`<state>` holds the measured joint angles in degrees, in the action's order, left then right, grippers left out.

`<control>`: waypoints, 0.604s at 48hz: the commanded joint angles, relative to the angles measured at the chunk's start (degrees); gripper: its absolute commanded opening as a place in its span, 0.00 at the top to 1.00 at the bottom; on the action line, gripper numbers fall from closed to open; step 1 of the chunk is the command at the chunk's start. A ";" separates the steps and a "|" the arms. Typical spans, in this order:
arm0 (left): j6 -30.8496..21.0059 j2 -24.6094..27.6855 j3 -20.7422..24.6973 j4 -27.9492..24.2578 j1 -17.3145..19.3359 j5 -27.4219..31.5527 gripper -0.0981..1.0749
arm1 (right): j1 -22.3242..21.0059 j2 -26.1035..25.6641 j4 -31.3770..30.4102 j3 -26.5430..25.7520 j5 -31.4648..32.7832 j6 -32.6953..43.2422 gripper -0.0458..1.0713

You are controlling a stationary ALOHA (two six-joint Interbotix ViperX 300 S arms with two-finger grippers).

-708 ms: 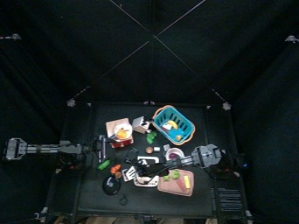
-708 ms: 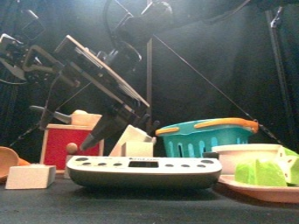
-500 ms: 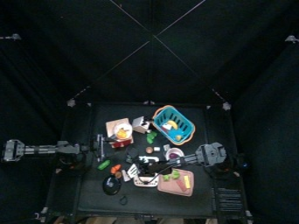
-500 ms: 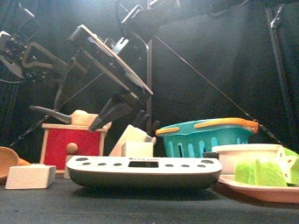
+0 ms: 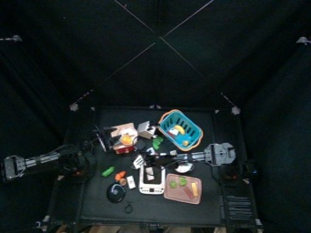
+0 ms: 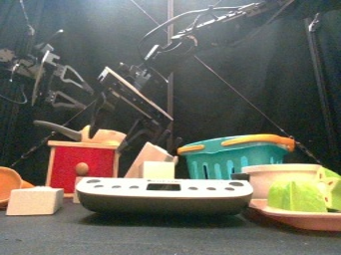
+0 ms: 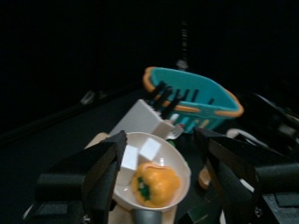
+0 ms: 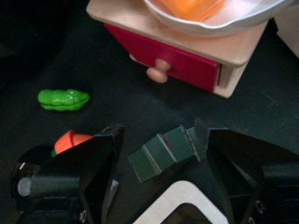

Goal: Grab rice

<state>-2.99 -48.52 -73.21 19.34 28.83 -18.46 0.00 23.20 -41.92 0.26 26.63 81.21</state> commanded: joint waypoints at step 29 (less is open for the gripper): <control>-0.35 2.64 12.48 -1.05 14.68 39.90 0.11 | 2.11 -16.79 -4.66 15.12 -2.90 -7.38 0.10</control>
<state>-3.25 -47.11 -63.11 18.98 42.63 19.34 1.76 12.04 -46.14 13.62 25.66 75.15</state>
